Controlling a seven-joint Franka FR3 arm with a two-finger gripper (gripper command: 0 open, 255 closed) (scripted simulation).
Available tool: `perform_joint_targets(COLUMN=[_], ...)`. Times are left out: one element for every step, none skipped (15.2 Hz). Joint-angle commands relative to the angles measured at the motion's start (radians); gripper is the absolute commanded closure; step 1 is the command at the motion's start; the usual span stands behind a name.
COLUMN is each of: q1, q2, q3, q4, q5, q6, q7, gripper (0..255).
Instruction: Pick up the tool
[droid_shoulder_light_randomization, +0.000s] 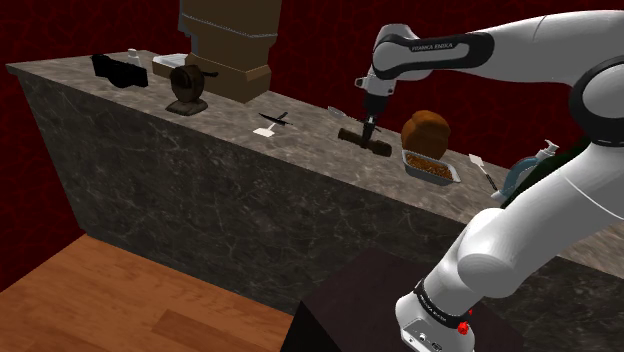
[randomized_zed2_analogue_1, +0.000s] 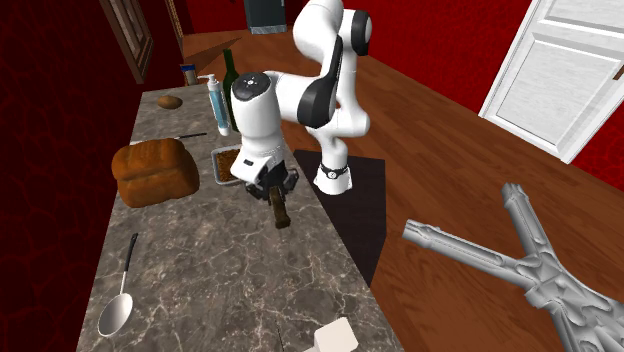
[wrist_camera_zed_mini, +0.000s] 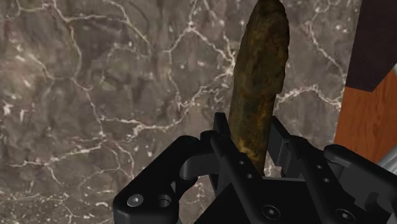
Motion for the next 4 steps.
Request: perform_joint_targets(q1=[0.0, 0.001, 0.001, 0.001], q2=[-0.007, -0.008, -0.009, -0.009], q3=[0.002, 0.003, 0.003, 0.003], q4=[0.02, 0.032, 0.034, 0.034], q5=[-0.001, -0.001, -0.001, -0.001], q6=[-0.027, -0.04, -0.043, -0.043], q7=[0.0, 0.0, 0.0, 0.0], gripper=[255, 255, 255, 255])
